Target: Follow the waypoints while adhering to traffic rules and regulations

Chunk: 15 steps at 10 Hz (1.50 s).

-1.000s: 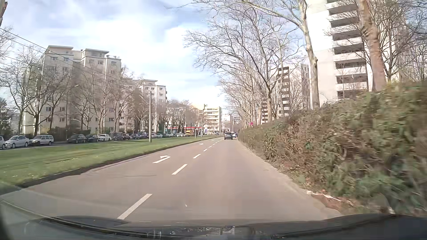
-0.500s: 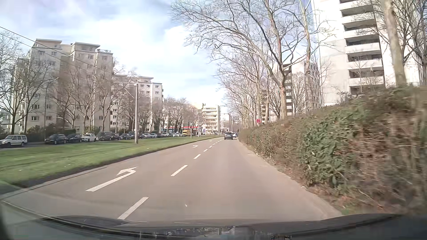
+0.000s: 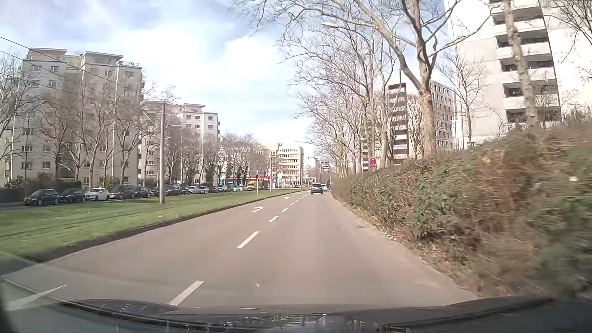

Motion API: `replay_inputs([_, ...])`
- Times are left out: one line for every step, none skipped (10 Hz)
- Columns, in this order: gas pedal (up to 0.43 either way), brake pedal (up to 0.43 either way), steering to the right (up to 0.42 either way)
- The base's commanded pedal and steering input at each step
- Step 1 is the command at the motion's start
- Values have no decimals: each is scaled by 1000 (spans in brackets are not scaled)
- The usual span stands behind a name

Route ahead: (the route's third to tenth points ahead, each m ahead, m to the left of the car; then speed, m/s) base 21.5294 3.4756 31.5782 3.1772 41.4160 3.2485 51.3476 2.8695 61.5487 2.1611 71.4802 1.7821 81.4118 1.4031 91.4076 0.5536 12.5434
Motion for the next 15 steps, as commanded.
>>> replay_inputs([59,0,6])
replay_inputs([59,0,6])
replay_inputs([59,0,6])
replay_inputs([67,0,6])
replay_inputs([67,0,11])
replay_inputs([67,0,11])
replay_inputs([67,0,11])
replay_inputs([67,0,10])
replay_inputs([67,0,10])
replay_inputs([79,0,9])
replay_inputs([79,0,8])
replay_inputs([79,0,8])
replay_inputs([79,0,4])
replay_inputs([79,0,4])
replay_inputs([79,0,4])
